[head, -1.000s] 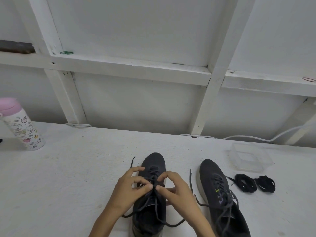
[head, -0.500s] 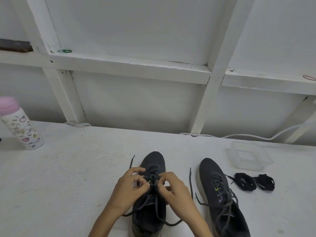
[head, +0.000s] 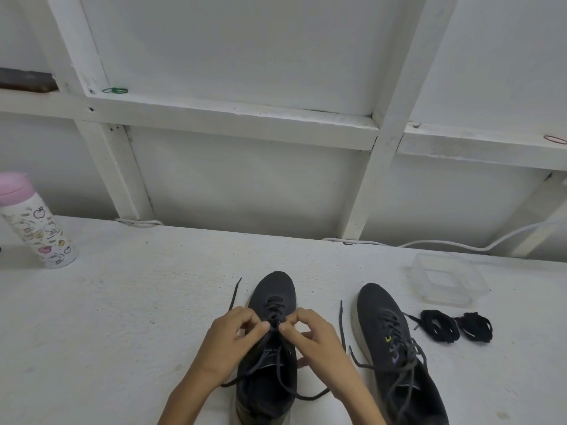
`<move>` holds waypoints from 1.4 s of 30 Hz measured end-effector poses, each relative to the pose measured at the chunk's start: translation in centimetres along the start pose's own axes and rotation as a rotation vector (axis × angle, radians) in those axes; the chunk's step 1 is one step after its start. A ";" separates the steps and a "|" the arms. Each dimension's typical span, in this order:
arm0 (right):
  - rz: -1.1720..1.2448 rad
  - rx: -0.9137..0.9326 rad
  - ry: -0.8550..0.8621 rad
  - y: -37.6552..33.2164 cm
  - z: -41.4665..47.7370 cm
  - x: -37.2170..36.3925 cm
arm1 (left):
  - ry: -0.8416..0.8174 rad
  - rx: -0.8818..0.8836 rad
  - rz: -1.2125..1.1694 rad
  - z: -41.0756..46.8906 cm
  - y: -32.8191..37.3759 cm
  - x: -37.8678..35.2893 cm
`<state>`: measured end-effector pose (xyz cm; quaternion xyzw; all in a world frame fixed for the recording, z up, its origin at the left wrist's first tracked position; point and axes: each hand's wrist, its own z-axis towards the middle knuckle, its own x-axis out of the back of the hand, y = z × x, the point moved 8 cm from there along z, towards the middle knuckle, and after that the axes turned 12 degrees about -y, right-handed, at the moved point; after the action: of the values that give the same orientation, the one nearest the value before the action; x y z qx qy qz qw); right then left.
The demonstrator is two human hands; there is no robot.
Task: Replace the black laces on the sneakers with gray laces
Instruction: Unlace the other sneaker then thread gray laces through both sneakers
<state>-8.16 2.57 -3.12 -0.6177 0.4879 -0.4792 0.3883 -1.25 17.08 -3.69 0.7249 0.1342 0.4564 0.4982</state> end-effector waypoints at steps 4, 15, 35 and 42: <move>0.129 -0.034 0.012 1.1 -0.2 0.3 | 0.010 0.030 -0.146 -0.2 -1.5 0.1; -0.064 -0.019 0.082 0.7 -0.3 0.7 | -0.039 0.052 0.007 -0.2 -0.9 -0.6; -0.178 -0.169 -0.055 2.2 -3.8 0.7 | -0.566 0.222 -0.045 -3.5 0.1 1.8; -0.167 0.111 -0.111 -6.1 -1.5 0.1 | -0.121 -0.243 0.114 -1.9 9.2 5.9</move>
<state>-8.24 3.82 3.04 -0.6594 0.3853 -0.5011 0.4071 -1.89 17.71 7.37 0.6917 0.0062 0.4526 0.5627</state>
